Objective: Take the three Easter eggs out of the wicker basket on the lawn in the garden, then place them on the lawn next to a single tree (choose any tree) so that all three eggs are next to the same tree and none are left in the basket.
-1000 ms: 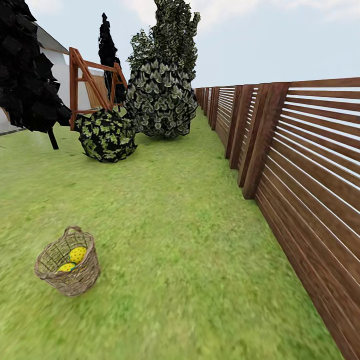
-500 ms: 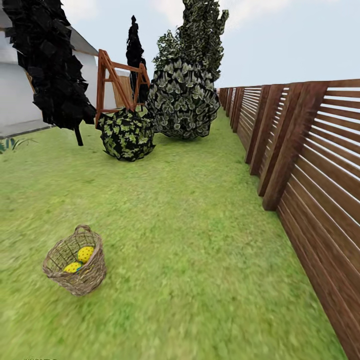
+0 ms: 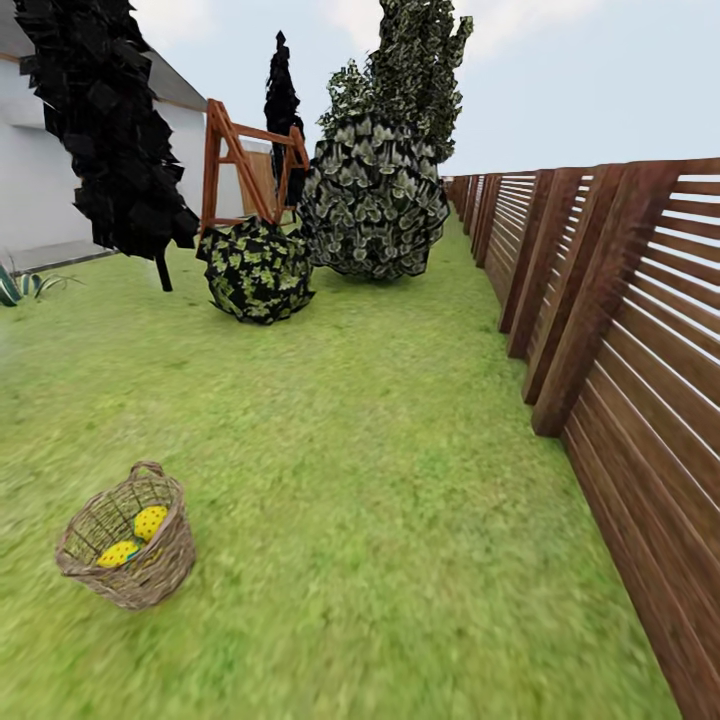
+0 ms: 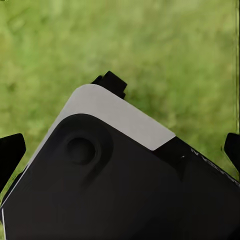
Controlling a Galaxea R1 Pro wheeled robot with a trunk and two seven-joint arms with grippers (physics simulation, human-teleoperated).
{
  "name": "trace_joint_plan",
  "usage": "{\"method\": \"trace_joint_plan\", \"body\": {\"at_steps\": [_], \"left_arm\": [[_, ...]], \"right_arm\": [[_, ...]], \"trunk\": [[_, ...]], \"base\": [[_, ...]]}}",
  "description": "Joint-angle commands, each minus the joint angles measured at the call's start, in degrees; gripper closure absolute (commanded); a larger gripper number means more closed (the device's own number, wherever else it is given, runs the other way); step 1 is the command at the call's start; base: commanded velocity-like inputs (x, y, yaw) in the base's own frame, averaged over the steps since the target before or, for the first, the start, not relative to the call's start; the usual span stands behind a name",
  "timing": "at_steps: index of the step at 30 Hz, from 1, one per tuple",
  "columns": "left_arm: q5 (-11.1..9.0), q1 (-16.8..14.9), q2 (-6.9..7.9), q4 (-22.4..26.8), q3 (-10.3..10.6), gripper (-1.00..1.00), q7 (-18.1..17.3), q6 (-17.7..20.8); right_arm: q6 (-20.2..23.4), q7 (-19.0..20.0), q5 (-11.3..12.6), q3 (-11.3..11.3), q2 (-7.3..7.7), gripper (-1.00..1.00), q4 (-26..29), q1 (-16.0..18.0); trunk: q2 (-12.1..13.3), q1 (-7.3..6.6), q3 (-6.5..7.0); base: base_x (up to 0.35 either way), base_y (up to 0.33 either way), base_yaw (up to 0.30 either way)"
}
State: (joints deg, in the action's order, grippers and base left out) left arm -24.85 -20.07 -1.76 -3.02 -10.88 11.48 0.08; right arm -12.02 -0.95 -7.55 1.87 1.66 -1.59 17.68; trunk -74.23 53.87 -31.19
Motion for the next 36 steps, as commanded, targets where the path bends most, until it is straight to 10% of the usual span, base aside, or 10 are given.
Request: {"method": "trace_joint_plan", "body": {"at_steps": [1, 36], "left_arm": [[0.33, -0.06, 0.02, -0.06, -0.46, -1.0, 0.21, 0.01], [0.29, -0.06, 0.09, -0.06, -0.46, -1.0, 0.21, 0.01]], "right_arm": [[-0.28, -0.1, -0.36, 0.15, 0.01, -1.0, -0.17, 0.07], [-0.33, -0.1, -0.36, 0.15, 0.01, -1.0, -0.17, 0.07]], "trunk": [[-0.03, 0.02, -0.05], [-0.03, 0.02, -0.05]], "base": [[0.249, -0.244, 0.0], [0.177, -0.194, 0.024]]}}
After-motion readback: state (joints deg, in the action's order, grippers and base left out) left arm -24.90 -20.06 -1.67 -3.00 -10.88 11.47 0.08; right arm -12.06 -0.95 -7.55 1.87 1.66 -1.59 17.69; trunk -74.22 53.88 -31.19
